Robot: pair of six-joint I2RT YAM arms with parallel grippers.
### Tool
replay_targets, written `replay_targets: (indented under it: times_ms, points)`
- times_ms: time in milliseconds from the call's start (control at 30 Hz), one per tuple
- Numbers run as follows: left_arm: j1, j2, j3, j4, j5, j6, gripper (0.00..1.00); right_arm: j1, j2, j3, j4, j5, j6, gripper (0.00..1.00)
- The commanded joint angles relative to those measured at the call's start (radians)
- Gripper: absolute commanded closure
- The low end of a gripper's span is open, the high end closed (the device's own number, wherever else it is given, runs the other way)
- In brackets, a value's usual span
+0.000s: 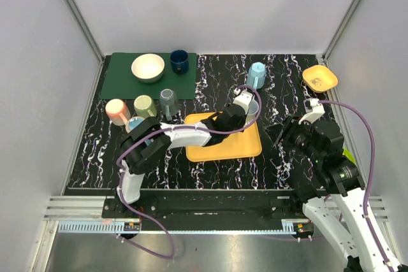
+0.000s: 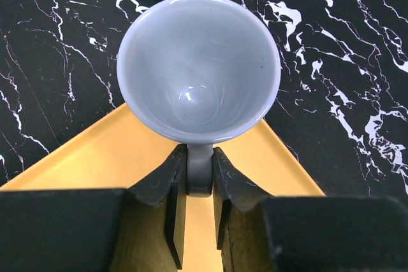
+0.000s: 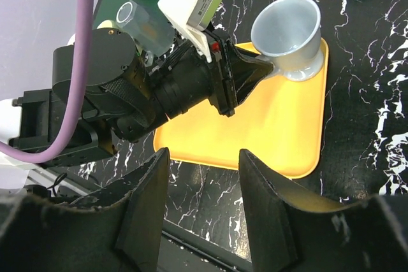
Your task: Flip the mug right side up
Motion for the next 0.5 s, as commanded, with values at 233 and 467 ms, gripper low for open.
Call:
replay_targets:
  times_ms: [233, 467]
  points:
    - [-0.015, -0.222, -0.103, 0.020, -0.118, 0.010, 0.38, 0.013, 0.017, 0.024, 0.013, 0.066, -0.007, 0.46]
    - [-0.035, -0.624, -0.256, -0.167, -0.239, -0.059, 0.17, 0.013, 0.306, 0.143, 0.062, 0.348, 0.047, 0.43]
